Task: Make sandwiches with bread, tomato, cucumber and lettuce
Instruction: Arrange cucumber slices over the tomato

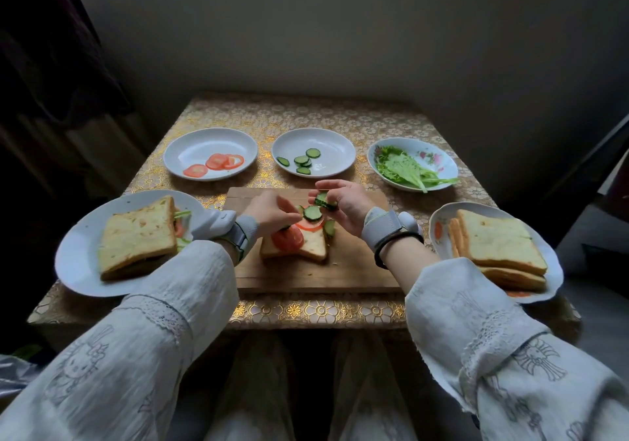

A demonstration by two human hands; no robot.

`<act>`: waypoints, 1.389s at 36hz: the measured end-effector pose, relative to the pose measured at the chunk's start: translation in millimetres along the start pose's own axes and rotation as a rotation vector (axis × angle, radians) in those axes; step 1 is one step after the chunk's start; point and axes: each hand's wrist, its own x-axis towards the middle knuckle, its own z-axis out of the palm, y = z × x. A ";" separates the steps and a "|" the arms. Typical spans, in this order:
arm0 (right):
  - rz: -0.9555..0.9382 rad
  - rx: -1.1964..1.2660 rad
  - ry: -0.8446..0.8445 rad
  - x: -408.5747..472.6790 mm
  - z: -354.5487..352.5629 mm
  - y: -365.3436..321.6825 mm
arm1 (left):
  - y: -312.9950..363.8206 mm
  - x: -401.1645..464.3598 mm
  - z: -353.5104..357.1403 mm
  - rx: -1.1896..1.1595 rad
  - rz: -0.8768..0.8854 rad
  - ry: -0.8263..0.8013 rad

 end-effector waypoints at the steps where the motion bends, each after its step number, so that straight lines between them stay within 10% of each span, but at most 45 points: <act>1: 0.001 -0.022 0.025 0.9 -2.9 -0.5 | 0.7 0.2 0.9 0.025 0.009 0.007; 11: 0.009 -1.037 0.150 8.7 -32.7 13.7 | 5.9 1.0 13.3 0.122 0.028 0.054; 19: 0.083 -1.302 0.131 4.4 -24.4 16.0 | 4.3 -0.3 14.8 0.121 0.016 0.067; 50: 0.056 -0.837 -0.131 13.0 20.4 -5.4 | -12.7 -0.3 -1.4 -0.253 -0.048 0.333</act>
